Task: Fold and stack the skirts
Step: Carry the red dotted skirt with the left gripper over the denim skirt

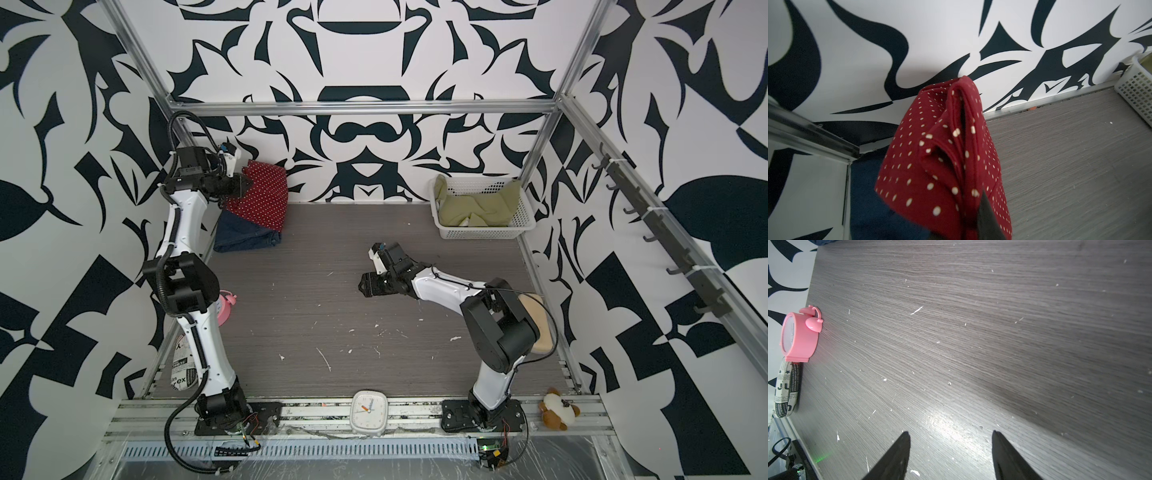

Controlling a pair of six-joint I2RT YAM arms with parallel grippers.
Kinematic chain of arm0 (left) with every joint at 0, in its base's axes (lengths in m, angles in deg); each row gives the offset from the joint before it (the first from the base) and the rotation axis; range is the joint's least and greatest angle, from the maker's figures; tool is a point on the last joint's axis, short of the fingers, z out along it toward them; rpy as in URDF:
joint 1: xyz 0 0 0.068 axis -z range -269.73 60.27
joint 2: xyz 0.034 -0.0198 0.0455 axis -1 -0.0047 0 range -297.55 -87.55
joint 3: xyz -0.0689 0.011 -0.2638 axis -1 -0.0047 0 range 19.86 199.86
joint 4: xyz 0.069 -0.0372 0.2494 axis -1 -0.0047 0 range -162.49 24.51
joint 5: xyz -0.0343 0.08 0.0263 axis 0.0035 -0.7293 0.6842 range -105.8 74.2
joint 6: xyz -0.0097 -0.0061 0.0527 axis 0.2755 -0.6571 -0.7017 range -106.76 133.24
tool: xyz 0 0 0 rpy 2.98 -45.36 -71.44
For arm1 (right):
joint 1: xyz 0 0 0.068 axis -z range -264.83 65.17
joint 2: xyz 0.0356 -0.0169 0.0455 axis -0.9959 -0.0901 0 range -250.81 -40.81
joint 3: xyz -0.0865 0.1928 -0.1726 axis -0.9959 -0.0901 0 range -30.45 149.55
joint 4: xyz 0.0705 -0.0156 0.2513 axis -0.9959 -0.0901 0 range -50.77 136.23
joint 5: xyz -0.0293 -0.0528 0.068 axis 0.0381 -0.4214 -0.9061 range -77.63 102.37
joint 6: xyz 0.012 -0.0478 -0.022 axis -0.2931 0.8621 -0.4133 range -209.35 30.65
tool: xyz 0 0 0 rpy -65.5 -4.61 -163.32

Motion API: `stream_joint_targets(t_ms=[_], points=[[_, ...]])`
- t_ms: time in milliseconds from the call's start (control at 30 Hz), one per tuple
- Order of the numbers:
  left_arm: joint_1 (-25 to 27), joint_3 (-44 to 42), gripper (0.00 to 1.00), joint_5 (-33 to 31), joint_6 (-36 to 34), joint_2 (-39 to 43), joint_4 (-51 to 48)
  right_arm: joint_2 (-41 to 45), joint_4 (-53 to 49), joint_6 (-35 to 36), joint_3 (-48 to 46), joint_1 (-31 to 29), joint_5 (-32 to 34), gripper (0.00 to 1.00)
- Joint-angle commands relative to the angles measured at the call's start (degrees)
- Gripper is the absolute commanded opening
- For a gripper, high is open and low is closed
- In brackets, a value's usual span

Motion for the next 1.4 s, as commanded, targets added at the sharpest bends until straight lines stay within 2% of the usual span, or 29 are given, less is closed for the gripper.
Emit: stream_joint_targets(t_ms=[0,267,467,533,633,833,1000,1200,1367], points=[[-1.91,3.18,0.0,2.06,-2.18,-3.2,0.1,1.34,-1.12,0.76,2.45,-0.7,1.52,0.66],[-4.88,5.1,0.0,5.3,-2.96,-11.07,4.47,2.22,-3.89,1.25,3.81,-2.05,3.02,0.65],[-4.86,4.65,0.01,-2.46,-6.55,-14.51,7.37,2.95,-3.98,1.08,3.55,-2.67,3.36,0.65],[-4.91,7.82,0.02,-5.58,-7.99,-16.51,5.98,2.85,-4.11,1.15,3.63,-2.94,3.32,0.64],[-4.76,12.76,0.0,-5.43,-9.13,-18.15,0.93,2.85,-4.16,1.13,3.67,-3.2,3.4,0.64],[-2.09,-1.23,0.0,-6.29,-11.11,-7.54,8.65,2.36,-3.94,0.9,4.47,-3.8,3.17,0.64],[-0.22,6.98,0.0,-4.17,-10.87,-6.45,2.5,3.75,-4.12,1.09,4.05,-4.26,3.69,0.63],[4.02,6.35,0.0,-4.04,-10.21,-1.34,2.72,5.76,-3.93,0.98,2.59,-4.48,4.37,0.63],[5.55,6.16,0.0,-1.39,-5.8,1.33,3.81,7.05,-3.81,1.02,1.45,-4.61,4.87,0.63]])
